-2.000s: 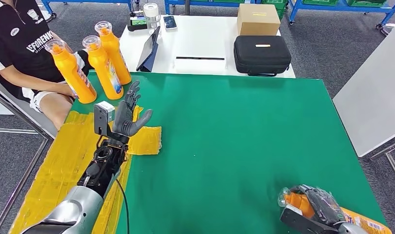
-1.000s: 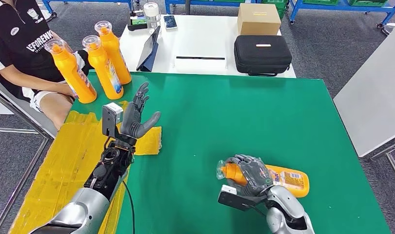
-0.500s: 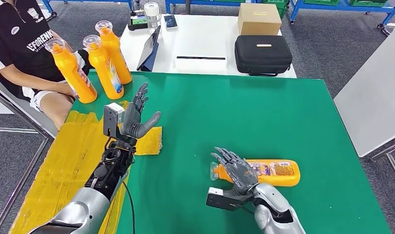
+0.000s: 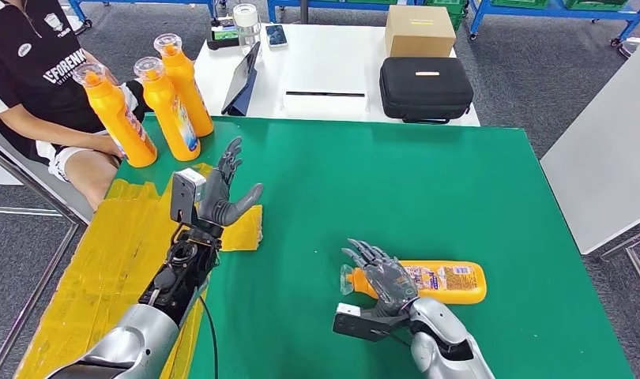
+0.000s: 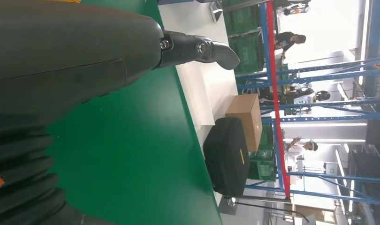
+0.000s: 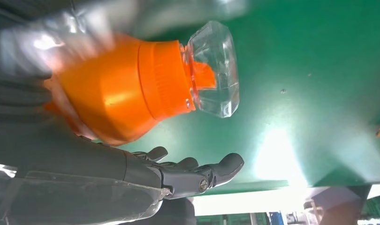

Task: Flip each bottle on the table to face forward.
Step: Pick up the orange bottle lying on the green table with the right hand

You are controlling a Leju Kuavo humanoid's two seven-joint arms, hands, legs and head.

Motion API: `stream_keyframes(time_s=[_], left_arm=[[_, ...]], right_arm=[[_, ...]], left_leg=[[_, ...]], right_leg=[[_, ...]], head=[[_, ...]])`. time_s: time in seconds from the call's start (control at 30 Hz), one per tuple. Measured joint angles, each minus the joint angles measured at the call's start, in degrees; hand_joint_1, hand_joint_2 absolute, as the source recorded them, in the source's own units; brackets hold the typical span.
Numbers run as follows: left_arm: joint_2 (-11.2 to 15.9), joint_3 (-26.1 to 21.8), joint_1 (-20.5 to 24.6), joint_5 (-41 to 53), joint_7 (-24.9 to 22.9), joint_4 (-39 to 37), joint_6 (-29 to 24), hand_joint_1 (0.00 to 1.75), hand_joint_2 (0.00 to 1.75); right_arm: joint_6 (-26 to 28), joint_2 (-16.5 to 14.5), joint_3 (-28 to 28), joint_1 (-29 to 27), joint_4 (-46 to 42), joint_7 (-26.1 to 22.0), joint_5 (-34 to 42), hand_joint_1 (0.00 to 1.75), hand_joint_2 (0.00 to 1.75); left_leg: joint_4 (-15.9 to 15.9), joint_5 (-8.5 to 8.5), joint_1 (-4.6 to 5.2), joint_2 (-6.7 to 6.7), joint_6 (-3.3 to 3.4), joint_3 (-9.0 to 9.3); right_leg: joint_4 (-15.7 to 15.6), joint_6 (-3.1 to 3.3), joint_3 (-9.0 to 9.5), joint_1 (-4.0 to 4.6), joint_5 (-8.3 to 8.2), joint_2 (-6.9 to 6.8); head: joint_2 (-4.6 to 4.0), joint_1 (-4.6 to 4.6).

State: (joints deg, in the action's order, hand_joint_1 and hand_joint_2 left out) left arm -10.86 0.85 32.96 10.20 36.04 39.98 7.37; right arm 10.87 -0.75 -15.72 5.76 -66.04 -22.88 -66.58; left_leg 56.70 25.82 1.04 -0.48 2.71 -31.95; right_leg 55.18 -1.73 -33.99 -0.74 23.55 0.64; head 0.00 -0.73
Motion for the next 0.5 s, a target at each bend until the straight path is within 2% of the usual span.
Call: stream_keyframes(time_s=[0.2, 0.5], left_arm=[[0.1, 0.0, -0.1, 0.0, 0.0, -0.4, -0.3, 0.00, 1.75], [1.1, 0.0, -0.6, 0.0, 0.3, -0.5, -1.0, 0.00, 1.75]], right_arm=[[4.5, 0.1, 0.1, -1.2, -5.6, 0.1, 1.4, 0.00, 1.75], [5.2, 3.1, 3.1, -6.8, -22.0, 3.2, -2.3, 0.00, 1.75]], left_leg=[[0.0, 0.00, 0.00, -0.01, 0.00, -0.01], [0.0, 0.01, 0.01, -0.01, 0.01, -0.02]], right_leg=[[0.0, 0.00, -0.01, 0.00, 0.00, 0.00], [0.0, 0.00, -0.01, -0.01, 0.00, 0.00]], head=[[0.00, 0.00], [0.00, 0.01]])
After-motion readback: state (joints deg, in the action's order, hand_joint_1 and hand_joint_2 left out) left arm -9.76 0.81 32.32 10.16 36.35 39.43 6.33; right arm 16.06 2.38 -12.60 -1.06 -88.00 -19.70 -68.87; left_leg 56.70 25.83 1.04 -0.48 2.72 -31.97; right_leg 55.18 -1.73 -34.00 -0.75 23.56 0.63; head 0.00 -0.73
